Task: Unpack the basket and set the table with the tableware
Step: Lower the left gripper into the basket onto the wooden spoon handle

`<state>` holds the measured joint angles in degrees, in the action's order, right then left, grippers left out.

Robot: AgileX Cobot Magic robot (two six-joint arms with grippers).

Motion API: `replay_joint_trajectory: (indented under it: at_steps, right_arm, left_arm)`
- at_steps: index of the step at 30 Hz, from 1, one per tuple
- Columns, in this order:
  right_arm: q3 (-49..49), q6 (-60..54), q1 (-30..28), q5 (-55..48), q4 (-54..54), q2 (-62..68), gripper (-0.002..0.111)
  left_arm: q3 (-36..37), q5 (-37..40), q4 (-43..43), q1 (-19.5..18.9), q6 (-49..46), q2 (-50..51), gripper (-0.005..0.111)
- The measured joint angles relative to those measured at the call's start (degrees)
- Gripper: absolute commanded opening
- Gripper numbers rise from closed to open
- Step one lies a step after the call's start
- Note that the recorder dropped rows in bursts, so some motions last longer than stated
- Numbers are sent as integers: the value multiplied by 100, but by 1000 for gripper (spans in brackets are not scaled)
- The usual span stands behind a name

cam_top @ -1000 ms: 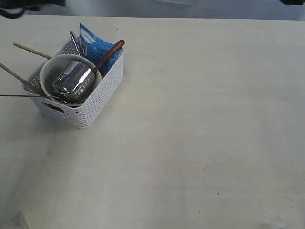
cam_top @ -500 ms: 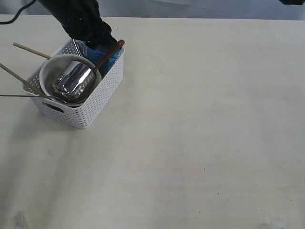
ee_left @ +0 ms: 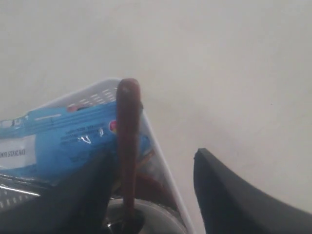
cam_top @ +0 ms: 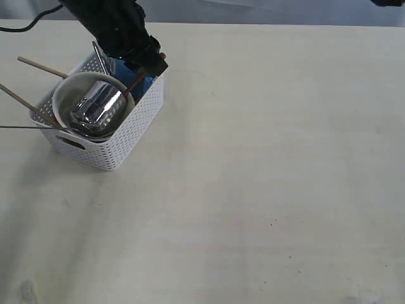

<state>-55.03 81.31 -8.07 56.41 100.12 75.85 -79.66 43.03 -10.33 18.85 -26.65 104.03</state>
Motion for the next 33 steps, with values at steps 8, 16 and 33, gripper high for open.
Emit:
replay_joint_trajectory:
  at_steps: [8,16,33]
  right_arm:
    - [0,11,0,0,0,0,51]
    - [0,11,0,0,0,0,51]
    - [0,21,0,0,0,0,51]
  left_arm:
    - [0,-45,-27,-129,0,72,49]
    - [0,-194,-51,-204,0,413,49]
    - [0,-432,-91,-204,0,591,12]
